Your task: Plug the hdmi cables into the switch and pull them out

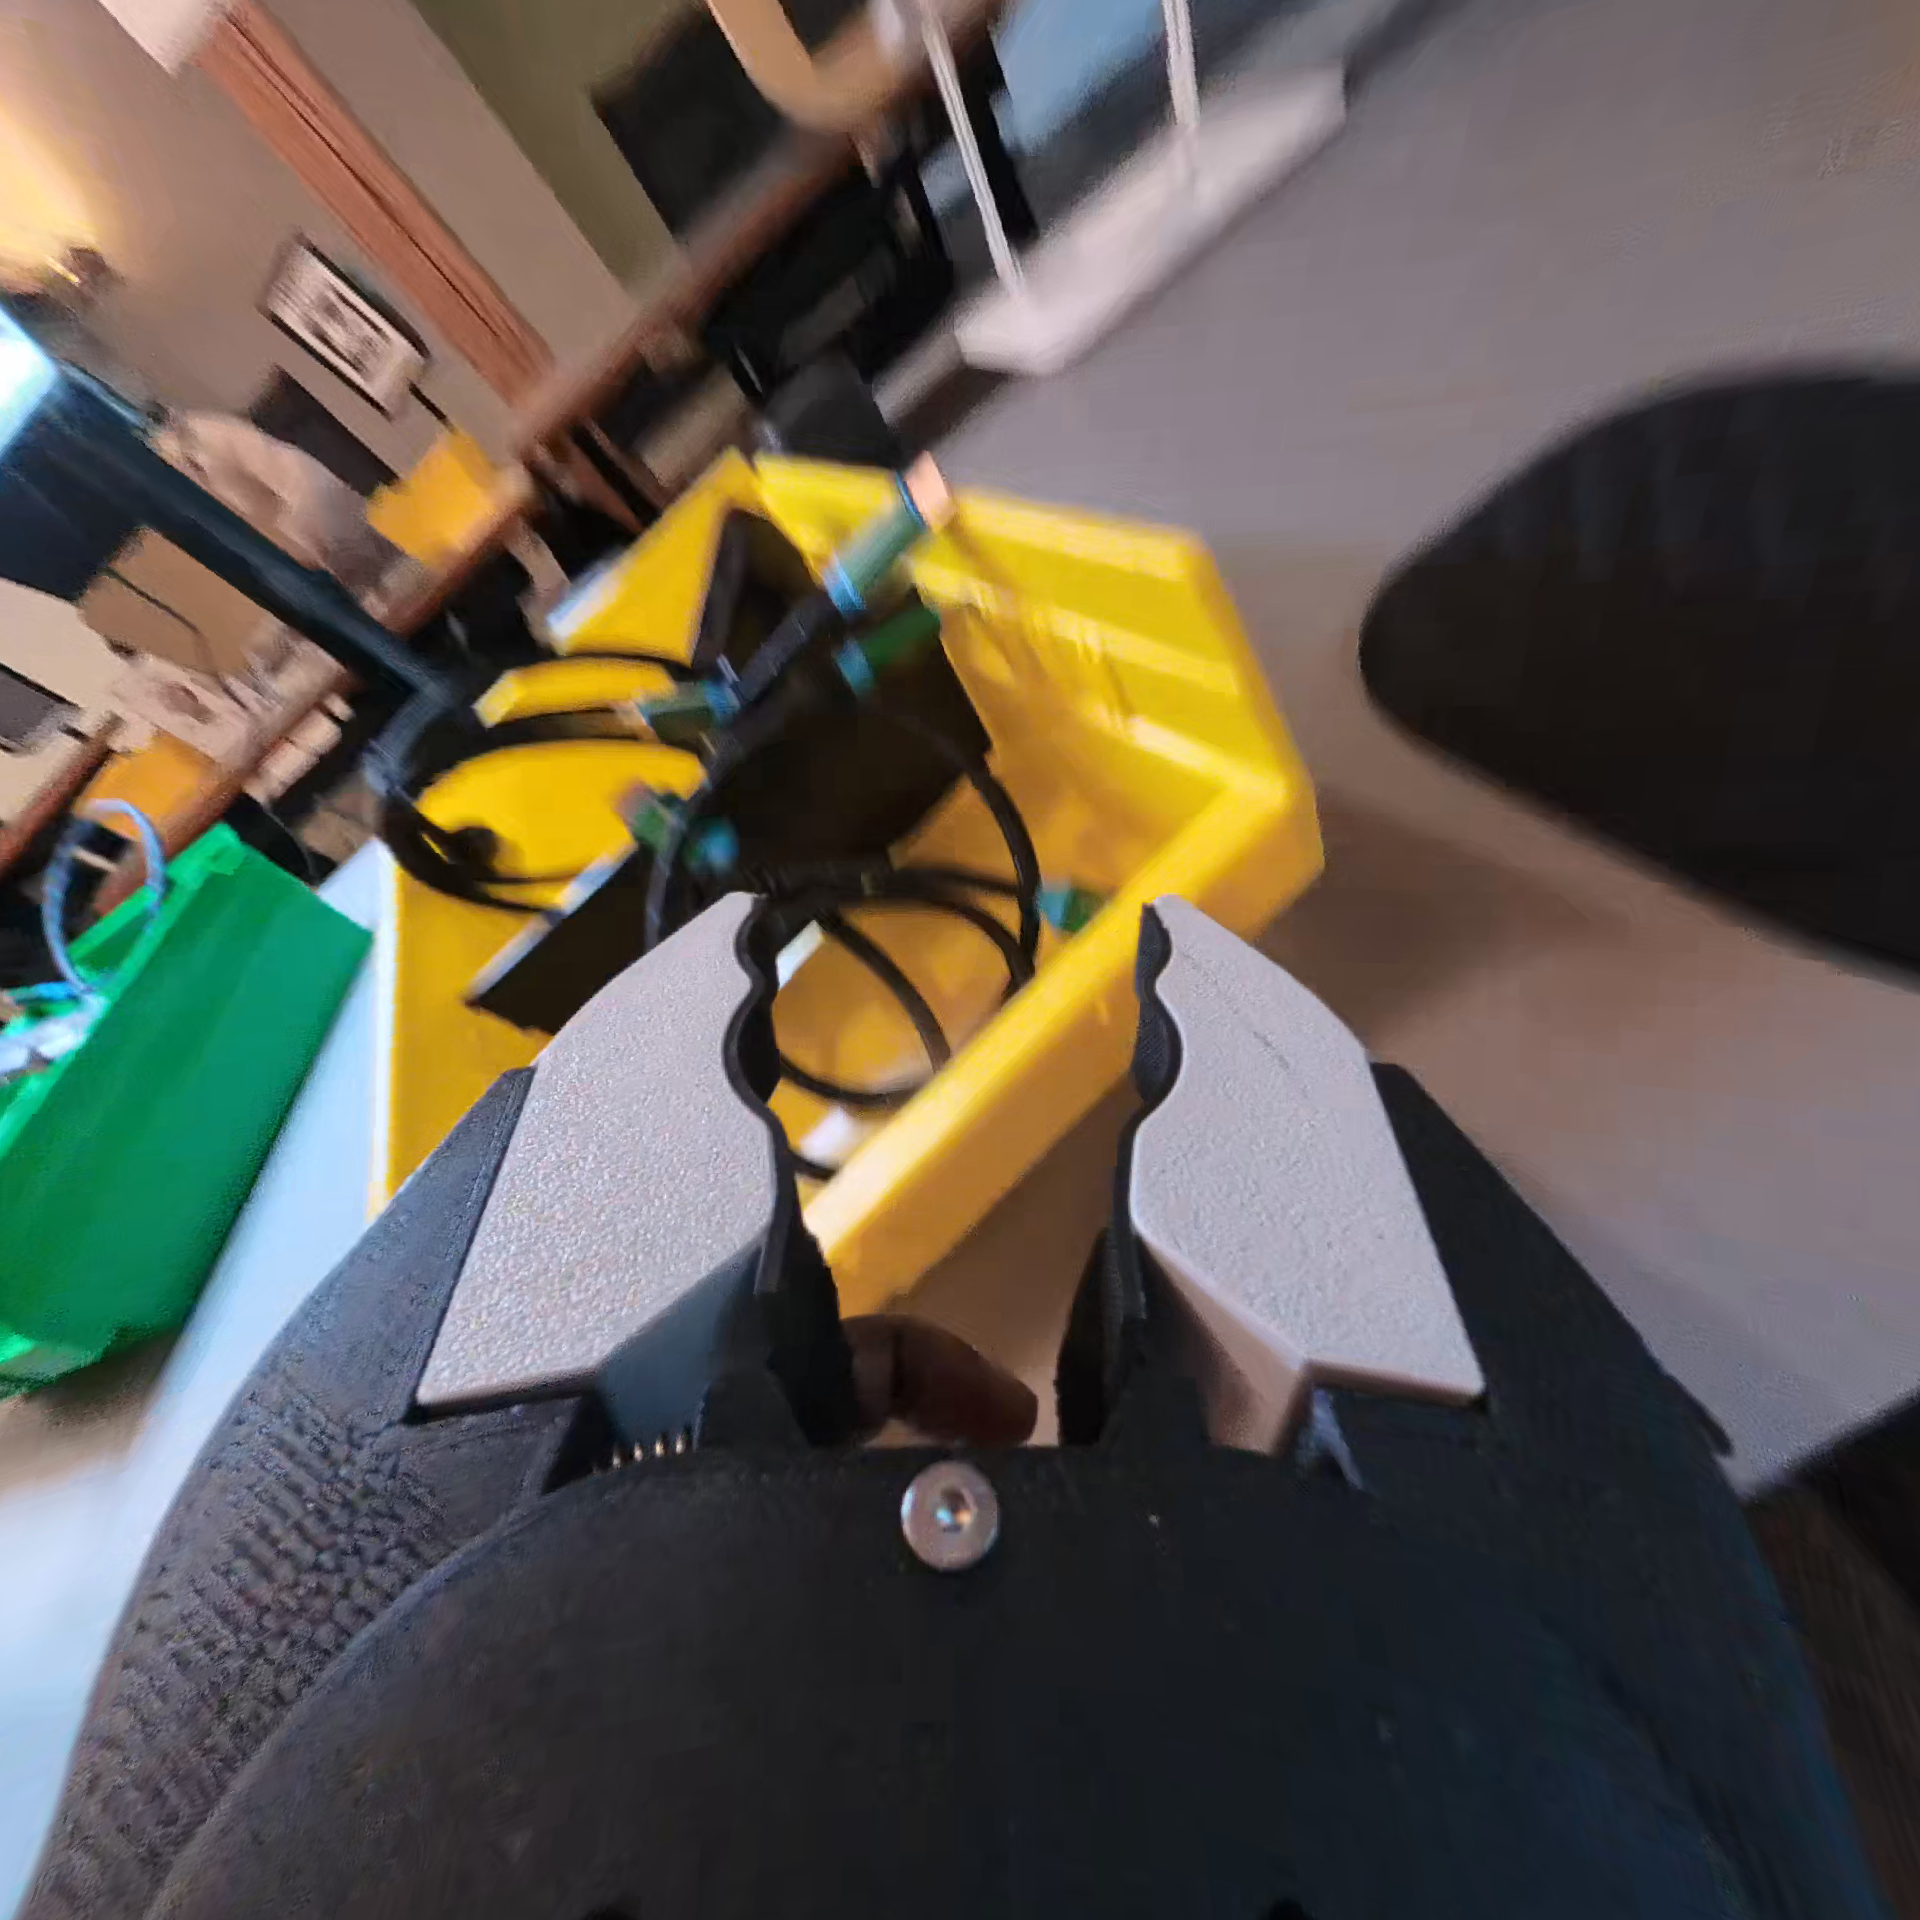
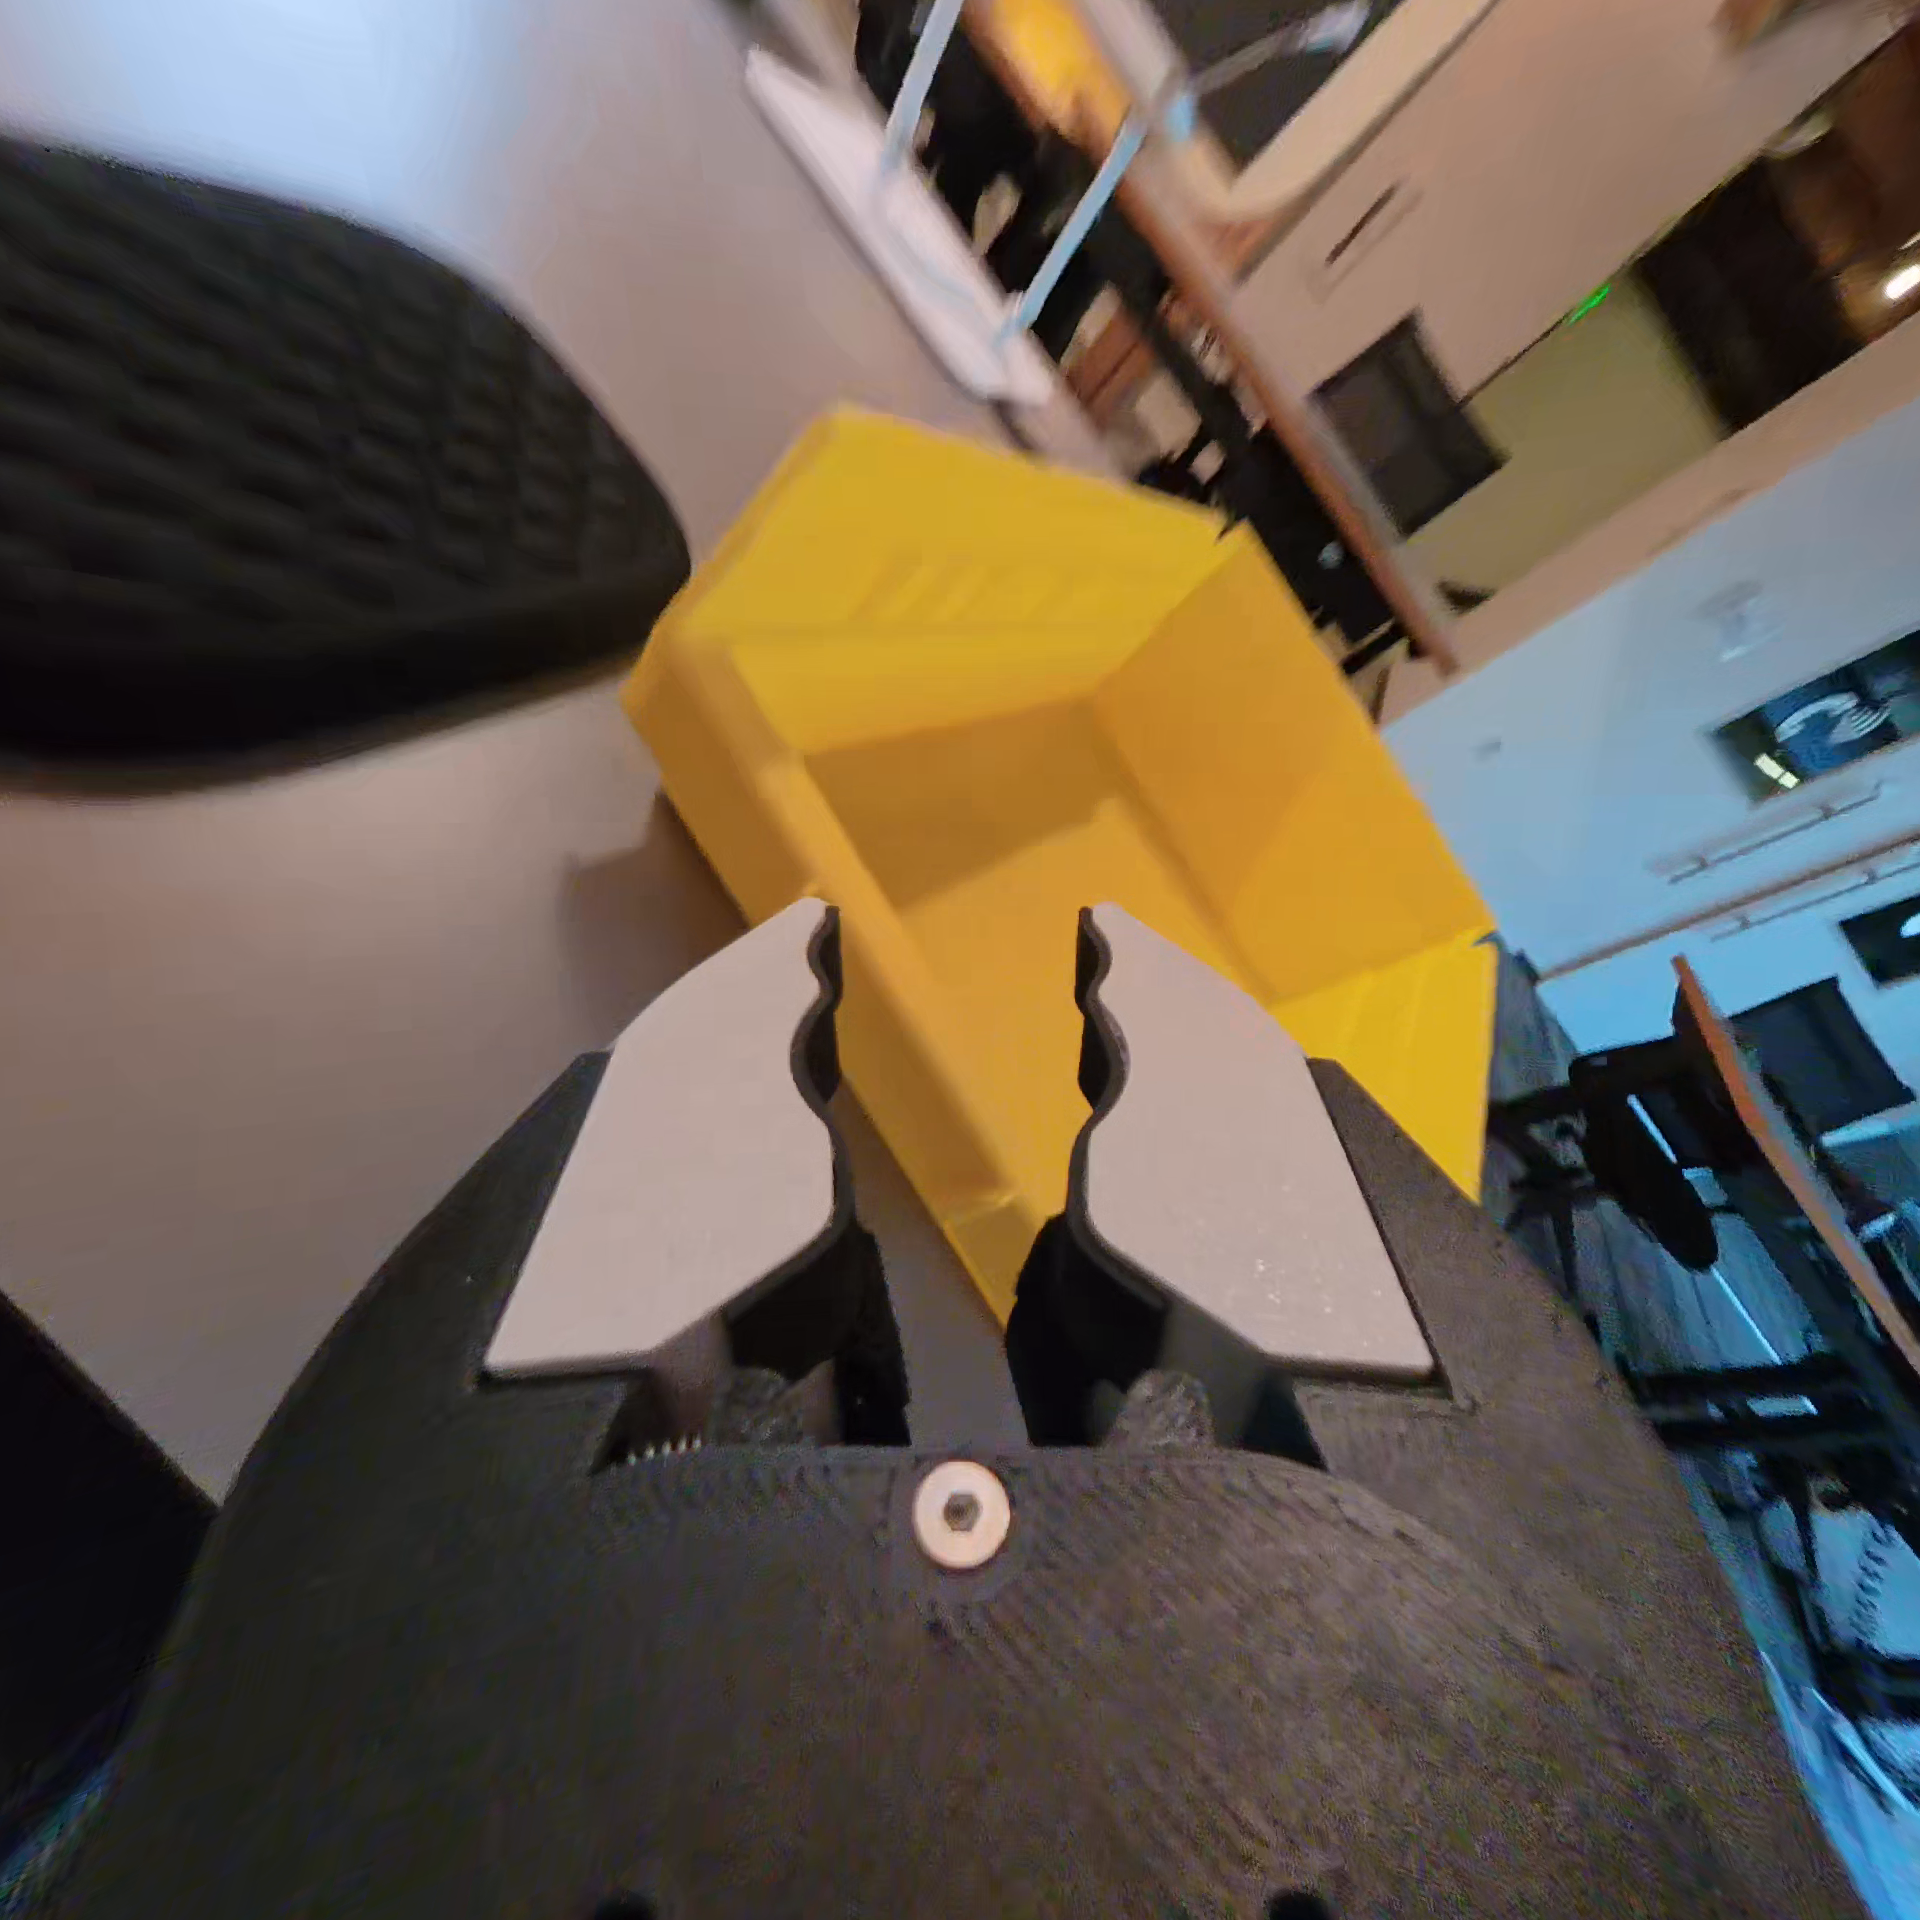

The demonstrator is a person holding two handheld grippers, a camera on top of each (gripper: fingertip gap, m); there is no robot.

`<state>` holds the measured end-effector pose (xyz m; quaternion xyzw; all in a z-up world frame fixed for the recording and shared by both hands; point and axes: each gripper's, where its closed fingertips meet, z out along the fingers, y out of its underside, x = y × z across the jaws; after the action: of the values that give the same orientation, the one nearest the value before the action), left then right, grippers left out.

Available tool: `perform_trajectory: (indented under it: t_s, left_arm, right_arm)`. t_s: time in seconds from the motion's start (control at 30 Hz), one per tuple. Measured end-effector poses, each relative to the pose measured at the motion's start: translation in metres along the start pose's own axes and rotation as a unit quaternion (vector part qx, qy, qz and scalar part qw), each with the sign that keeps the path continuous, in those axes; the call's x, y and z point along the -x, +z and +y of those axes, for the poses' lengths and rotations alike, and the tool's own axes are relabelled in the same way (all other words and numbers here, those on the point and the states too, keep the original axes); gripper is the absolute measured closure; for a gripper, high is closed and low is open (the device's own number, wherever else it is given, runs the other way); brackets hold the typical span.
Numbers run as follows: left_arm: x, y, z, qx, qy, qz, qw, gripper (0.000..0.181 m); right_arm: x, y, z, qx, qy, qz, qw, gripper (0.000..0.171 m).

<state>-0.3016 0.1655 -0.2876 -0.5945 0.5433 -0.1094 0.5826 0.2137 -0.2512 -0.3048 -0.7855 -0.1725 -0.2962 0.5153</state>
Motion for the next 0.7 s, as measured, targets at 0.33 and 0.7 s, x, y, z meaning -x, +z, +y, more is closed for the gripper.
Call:
perform_trajectory:
  t_s: [0.33,0.7]
  left_arm:
    - [0.023,0.039,-0.091,-0.1,-0.092,-0.046,0.99,0.12]
    - [0.072,0.151,-0.06,0.124,-0.059,0.044,0.99,0.131]
  right_arm:
    - [-0.013,-0.016,-0.047,-0.109,0.017,0.029,0.994,0.127]
    - [-0.004,-0.005,-0.043,-0.08,0.002,0.011,0.997,0.127]
